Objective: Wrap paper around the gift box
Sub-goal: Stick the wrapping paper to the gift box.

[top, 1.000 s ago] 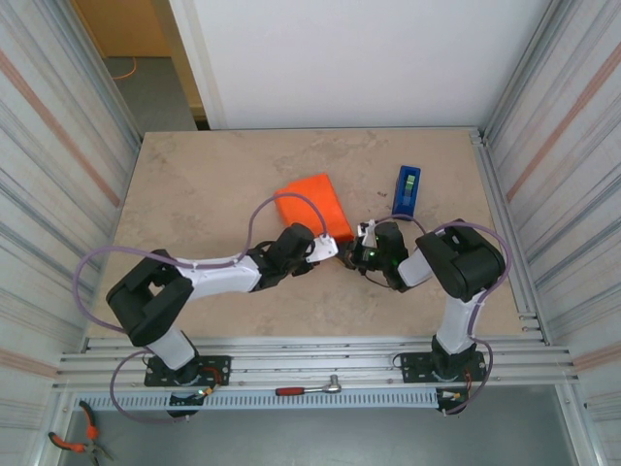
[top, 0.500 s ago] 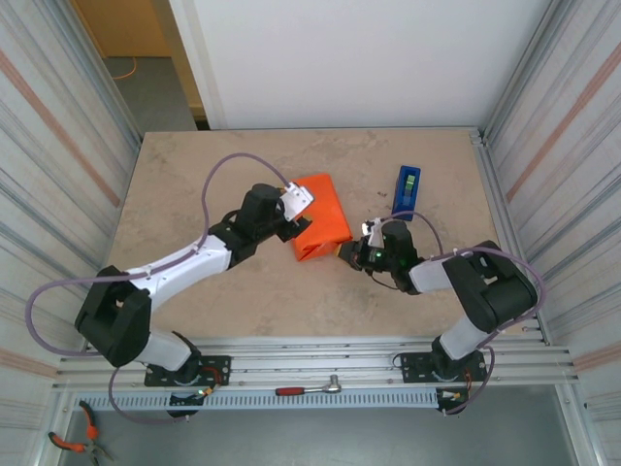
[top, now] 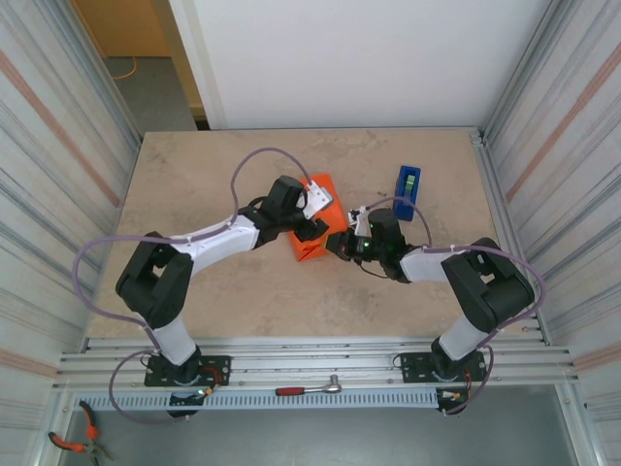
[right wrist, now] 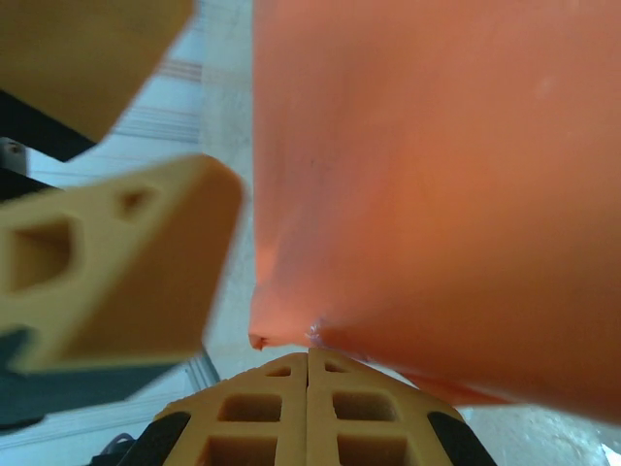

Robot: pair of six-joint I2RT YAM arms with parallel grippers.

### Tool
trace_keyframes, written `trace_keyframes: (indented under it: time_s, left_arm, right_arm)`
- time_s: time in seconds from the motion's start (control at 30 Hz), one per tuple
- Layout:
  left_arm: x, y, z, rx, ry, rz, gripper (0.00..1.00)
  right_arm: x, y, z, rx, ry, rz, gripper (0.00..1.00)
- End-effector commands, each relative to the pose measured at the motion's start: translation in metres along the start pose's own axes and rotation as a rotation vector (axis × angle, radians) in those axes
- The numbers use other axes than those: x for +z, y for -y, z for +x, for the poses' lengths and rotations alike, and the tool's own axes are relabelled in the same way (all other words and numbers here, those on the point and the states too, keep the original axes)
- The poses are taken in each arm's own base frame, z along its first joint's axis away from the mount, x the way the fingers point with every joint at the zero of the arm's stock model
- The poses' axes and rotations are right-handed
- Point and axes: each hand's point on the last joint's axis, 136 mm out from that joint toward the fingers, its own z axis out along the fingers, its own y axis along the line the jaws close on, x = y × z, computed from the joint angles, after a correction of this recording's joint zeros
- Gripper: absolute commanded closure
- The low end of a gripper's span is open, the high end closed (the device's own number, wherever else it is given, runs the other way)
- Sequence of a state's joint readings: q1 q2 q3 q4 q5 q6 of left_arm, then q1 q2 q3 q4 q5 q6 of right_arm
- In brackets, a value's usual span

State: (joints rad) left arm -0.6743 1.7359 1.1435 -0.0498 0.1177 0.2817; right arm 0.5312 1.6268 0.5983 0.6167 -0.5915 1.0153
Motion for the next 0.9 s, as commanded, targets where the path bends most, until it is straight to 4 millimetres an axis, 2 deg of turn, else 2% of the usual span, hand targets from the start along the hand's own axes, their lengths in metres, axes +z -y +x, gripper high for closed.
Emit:
trace_keyframes:
  time_s: [0.0, 0.17, 0.37, 0.47, 0.6, 0.73, 0.87]
  left_arm:
    - [0.005, 0.006, -0.003, -0.011, -0.014, 0.044, 0.40]
    - [0.016, 0.008, 0.016, -0.005, -0.067, 0.049, 0.41]
    - [0.015, 0.009, 0.019, -0.006, -0.065, 0.049, 0.41]
    - [0.010, 0.006, 0.008, -0.005, -0.036, 0.039, 0.40]
    - [-0.007, -0.001, -0.021, -0.019, 0.048, 0.016, 0.37]
    - [-0.033, -0.017, -0.047, -0.075, 0.149, -0.038, 0.33]
    - [-0.060, -0.037, -0.057, -0.155, 0.230, -0.107, 0.28]
  right_arm:
    - [0.008, 0.001, -0.001, -0.011, -0.005, 0.005, 1.00]
    - [0.000, 0.002, 0.003, -0.008, 0.005, 0.000, 1.00]
    - [-0.028, 0.006, 0.004, -0.010, 0.054, 0.023, 1.00]
    - [-0.045, 0.013, 0.004, -0.019, 0.085, 0.062, 1.00]
    - [-0.058, 0.010, 0.001, -0.045, 0.096, 0.085, 1.00]
    - [-0.056, -0.003, -0.004, -0.081, 0.078, 0.080, 1.00]
    - [-0.047, -0.016, -0.010, -0.110, 0.055, 0.070, 1.00]
